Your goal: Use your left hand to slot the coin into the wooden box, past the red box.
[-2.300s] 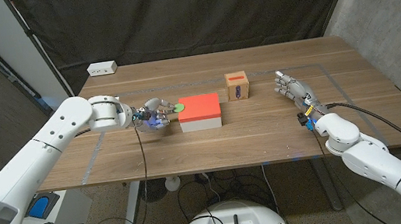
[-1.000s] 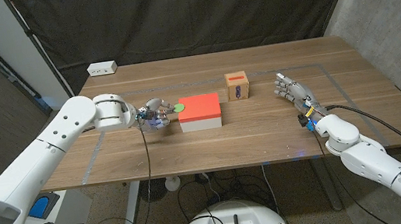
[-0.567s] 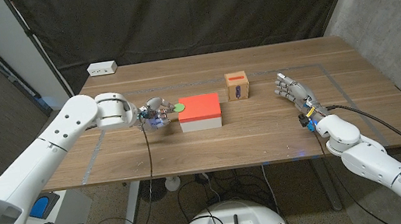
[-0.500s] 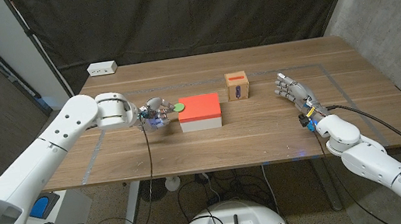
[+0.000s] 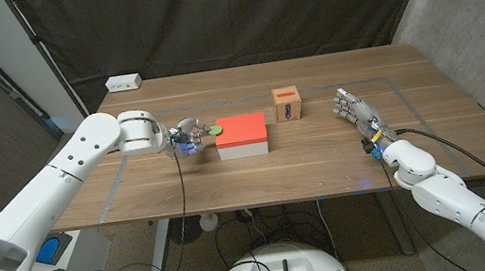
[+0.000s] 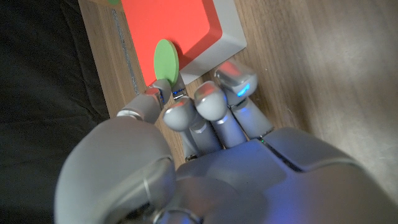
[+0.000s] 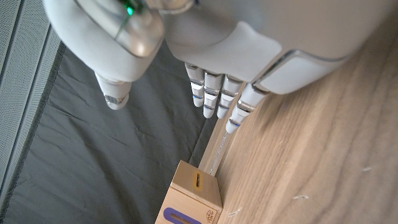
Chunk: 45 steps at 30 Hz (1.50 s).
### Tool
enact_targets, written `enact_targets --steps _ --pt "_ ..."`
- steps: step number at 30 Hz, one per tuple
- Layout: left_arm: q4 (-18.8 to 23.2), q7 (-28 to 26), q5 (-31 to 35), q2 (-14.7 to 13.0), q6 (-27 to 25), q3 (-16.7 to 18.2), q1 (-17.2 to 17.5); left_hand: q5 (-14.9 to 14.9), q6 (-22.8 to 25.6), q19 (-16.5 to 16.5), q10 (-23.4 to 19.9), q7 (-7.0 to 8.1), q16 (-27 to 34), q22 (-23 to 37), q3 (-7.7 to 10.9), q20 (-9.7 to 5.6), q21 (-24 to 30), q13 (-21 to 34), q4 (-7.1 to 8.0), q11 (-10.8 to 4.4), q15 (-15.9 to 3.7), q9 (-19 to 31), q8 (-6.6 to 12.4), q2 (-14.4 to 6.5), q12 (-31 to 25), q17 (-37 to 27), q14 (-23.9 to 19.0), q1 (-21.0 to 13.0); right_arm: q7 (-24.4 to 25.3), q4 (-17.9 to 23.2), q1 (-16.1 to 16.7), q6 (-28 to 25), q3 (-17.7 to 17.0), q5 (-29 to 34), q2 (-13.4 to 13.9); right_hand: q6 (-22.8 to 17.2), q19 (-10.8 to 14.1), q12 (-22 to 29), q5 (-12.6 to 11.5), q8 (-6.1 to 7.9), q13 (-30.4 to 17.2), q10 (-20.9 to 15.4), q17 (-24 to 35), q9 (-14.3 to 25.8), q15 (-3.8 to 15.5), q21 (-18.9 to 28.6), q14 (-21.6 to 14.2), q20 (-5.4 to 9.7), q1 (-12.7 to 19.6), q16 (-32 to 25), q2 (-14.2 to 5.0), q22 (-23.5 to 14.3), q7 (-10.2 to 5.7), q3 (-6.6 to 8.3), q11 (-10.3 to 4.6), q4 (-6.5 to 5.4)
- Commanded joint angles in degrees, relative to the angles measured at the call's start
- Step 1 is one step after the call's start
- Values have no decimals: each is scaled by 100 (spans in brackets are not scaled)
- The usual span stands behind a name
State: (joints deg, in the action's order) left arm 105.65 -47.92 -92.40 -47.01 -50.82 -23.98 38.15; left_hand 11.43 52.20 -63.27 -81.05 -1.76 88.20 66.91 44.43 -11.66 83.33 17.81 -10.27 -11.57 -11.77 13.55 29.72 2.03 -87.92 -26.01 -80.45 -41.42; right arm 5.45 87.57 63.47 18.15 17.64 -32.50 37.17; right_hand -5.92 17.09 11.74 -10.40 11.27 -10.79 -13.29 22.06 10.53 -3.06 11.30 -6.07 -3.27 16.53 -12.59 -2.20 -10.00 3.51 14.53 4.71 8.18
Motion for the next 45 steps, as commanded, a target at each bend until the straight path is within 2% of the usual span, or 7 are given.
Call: enact_targets --steps 1,16,31,45 --pt "30 -138 29 21 34 -64 -39 11 -73 -21 -11 -3 -9 6 -36 -55 20 17 7 -17 -1 -3 -32 47 -44 43 -50 -58 6 -31 24 72 -9 -8 -23 -49 26 13 5 9 -29 -81 -3 10 -23 25 -35 -23 1 -53 32 -19 15 -10 6 -6" --pt "71 -371 98 120 15 -148 -136 3 -31 -37 -30 49 44 -45 -100 -60 30 -19 -11 3 4 35 35 175 -58 -25 -47 -189 2 -44 74 138 -49 -28 -19 -64 25 9 6 9 -32 -92 -5 10 -19 24 -46 -26 -12 -57 36 -19 4 -16 7 -8" --pt "163 -494 158 160 108 -143 -89 16 129 -14 -35 59 112 34 -101 -61 97 -41 18 26 15 75 182 122 -58 -202 -93 -404 -13 -58 95 152 -50 -37 -18 -67 31 7 6 8 -34 -102 -7 11 -23 25 -48 -29 -19 -58 41 -19 7 -20 1 -8" --pt "380 -349 602 123 336 -104 32 16 147 22 -9 29 82 33 -150 -58 134 -22 28 53 18 80 210 74 -78 -289 -85 -471 152 205 258 74 -132 14 89 -66 34 6 6 4 -35 -115 -10 11 -24 25 -53 -33 -25 -59 44 -19 17 -24 13 -8"
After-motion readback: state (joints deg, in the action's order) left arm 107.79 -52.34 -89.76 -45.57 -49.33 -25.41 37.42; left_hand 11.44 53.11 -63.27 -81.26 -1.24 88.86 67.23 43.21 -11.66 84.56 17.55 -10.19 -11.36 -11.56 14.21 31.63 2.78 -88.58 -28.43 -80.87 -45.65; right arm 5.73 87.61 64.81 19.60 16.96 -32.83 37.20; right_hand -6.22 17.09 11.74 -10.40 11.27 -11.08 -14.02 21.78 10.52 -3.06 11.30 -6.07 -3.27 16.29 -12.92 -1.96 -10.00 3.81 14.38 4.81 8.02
